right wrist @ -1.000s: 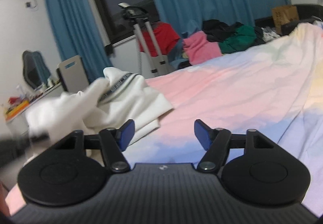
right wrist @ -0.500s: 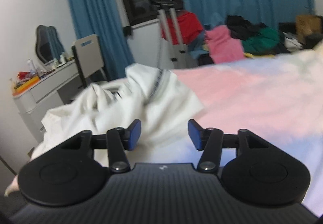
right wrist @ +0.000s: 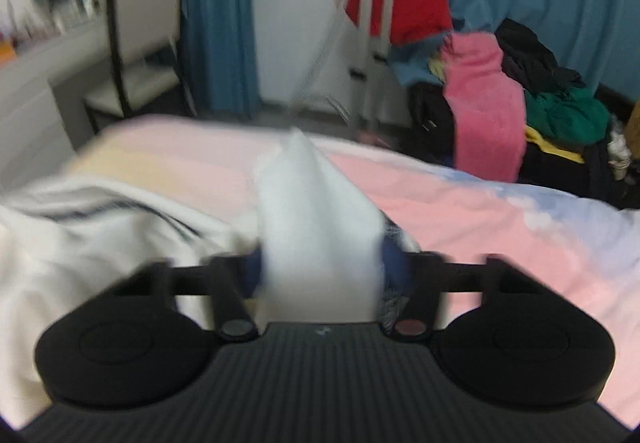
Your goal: Fold clothes
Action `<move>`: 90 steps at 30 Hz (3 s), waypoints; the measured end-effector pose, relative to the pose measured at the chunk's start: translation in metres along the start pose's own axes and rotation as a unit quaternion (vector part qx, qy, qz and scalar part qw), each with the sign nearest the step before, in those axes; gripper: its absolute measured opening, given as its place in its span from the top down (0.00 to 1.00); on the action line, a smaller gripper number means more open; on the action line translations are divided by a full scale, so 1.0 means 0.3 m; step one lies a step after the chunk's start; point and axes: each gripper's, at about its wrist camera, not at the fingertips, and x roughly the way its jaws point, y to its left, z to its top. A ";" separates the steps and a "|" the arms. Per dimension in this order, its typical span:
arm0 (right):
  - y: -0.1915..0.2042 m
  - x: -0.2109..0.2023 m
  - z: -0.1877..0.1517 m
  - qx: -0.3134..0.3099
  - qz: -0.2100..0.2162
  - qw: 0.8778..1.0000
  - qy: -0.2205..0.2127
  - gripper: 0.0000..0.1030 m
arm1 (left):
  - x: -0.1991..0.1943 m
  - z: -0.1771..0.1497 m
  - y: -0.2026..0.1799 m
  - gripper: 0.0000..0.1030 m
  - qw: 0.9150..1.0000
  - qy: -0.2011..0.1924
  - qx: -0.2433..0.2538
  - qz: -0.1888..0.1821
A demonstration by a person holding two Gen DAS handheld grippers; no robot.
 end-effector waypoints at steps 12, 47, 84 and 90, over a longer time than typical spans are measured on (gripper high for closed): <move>-0.371 -0.094 -0.066 0.162 -0.074 0.981 -0.080 0.92 | -0.056 0.003 0.010 0.97 0.995 -0.070 0.024 -0.062; -1.093 -0.670 -1.177 0.624 0.077 0.777 0.017 0.47 | -0.204 -0.024 -0.104 0.96 0.998 -0.045 0.020 0.029; -1.299 -0.784 -1.232 0.632 -0.091 0.757 -0.140 0.94 | -0.240 -0.022 0.279 0.23 0.928 0.043 -0.367 -0.041; -1.294 -0.797 -1.249 0.632 -0.095 0.756 -0.142 0.94 | -0.210 -0.066 0.531 0.38 0.832 -0.036 -0.553 -0.003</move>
